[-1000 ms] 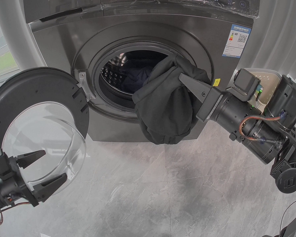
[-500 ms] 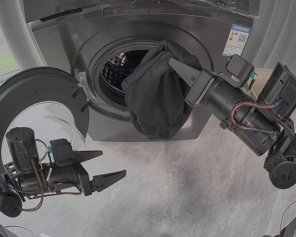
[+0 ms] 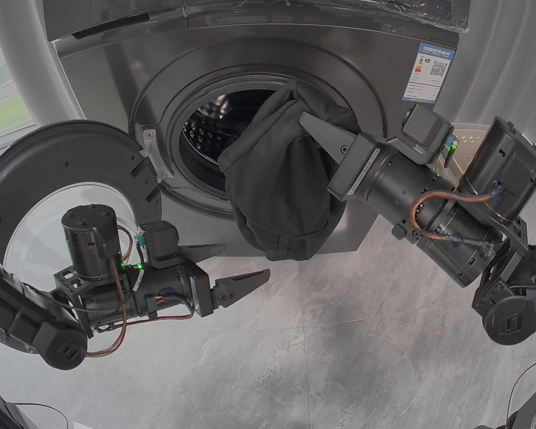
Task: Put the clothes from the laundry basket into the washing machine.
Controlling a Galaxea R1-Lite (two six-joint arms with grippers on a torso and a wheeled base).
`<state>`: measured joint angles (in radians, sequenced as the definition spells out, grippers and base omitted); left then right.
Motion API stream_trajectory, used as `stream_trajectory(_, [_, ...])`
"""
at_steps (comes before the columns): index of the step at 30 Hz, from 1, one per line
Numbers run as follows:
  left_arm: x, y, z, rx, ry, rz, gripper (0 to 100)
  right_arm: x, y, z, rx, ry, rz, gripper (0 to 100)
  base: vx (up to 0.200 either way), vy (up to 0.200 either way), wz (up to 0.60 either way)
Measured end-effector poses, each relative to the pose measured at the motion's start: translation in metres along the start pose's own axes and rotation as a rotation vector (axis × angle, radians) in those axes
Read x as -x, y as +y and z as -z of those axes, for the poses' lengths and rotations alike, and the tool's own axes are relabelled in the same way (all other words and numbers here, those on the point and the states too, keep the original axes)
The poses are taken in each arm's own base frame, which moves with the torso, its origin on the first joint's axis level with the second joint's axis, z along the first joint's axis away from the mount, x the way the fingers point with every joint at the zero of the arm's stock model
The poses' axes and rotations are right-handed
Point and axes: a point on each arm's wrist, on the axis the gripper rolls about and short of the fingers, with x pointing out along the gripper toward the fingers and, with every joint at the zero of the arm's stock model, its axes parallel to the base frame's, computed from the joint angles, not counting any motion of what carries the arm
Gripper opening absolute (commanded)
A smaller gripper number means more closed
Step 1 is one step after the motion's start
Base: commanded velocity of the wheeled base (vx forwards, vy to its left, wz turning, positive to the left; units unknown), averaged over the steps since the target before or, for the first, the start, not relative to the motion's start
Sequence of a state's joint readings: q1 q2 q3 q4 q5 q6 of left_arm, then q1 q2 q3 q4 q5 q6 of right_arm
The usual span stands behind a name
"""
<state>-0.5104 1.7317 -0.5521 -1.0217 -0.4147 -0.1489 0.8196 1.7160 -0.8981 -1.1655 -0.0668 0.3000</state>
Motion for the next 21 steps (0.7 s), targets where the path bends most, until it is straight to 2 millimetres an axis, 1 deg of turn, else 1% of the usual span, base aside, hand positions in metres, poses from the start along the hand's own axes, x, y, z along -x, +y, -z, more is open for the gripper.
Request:
stream_trajectory(8, [-0.031,0.014,0.007,-0.008,-0.016,-0.002,100,0.002,0.000,0.001,0.000,0.008,0.002,0,0.000,0.000,0.00])
stream_trajectory(15, [-0.052,0.022,0.006,-0.023,-0.052,0.000,100,0.003,0.002,0.001,-0.002,0.005,-0.004,0,0.000,0.000,0.00])
stream_trajectory(21, [-0.064,0.028,0.008,-0.031,-0.071,-0.002,100,0.003,0.003,0.001,-0.004,0.001,-0.008,0,0.000,0.000,0.00])
